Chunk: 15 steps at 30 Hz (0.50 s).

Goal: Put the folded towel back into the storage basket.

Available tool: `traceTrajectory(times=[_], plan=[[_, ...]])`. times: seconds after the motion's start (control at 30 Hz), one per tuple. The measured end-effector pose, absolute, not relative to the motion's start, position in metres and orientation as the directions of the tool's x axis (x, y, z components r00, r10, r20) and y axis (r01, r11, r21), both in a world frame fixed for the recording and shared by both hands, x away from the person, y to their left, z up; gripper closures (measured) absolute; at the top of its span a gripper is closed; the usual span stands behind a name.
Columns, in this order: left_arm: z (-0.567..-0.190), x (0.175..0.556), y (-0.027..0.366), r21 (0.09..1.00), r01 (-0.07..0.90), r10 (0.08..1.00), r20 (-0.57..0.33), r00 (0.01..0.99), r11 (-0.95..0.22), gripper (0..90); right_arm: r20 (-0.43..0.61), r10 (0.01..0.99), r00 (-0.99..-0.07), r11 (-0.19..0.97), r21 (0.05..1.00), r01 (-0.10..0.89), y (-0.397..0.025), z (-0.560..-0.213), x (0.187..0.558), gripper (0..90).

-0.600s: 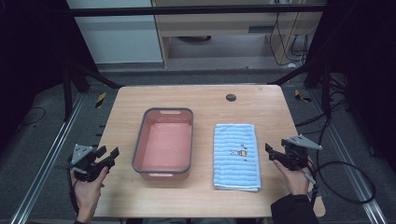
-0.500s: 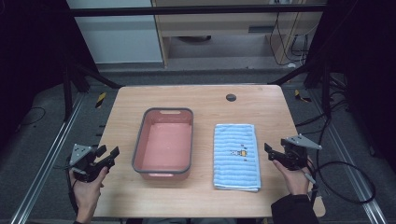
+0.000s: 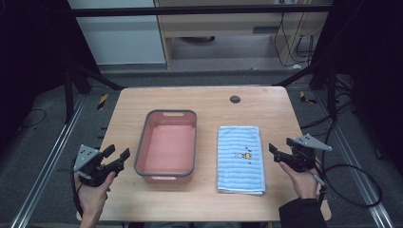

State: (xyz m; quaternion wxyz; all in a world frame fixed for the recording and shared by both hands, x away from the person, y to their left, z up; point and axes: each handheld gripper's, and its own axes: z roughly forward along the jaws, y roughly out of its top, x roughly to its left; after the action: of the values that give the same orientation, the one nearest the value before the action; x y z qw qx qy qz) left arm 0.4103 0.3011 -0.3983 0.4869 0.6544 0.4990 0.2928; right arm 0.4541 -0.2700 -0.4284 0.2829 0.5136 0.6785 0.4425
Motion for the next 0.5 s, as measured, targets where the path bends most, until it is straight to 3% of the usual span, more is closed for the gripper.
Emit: traceTrajectory(times=[0.3, 0.5], plan=[[-0.391, 0.404, 0.279, 0.935, 0.349, 0.919, -0.087, 0.383, -0.057, 36.0, 0.070, 0.940, -0.335, 0.088, 0.897, 0.434, -0.268, -0.422, 0.453, 28.6], [-0.386, 0.402, 0.266, 0.939, 0.335, 0.912, -0.069, 0.405, -0.077, 35.5, 0.049, 0.934, -0.354, 0.110, 0.903, 0.416, -0.268, -0.415, 0.454, 34.2]])
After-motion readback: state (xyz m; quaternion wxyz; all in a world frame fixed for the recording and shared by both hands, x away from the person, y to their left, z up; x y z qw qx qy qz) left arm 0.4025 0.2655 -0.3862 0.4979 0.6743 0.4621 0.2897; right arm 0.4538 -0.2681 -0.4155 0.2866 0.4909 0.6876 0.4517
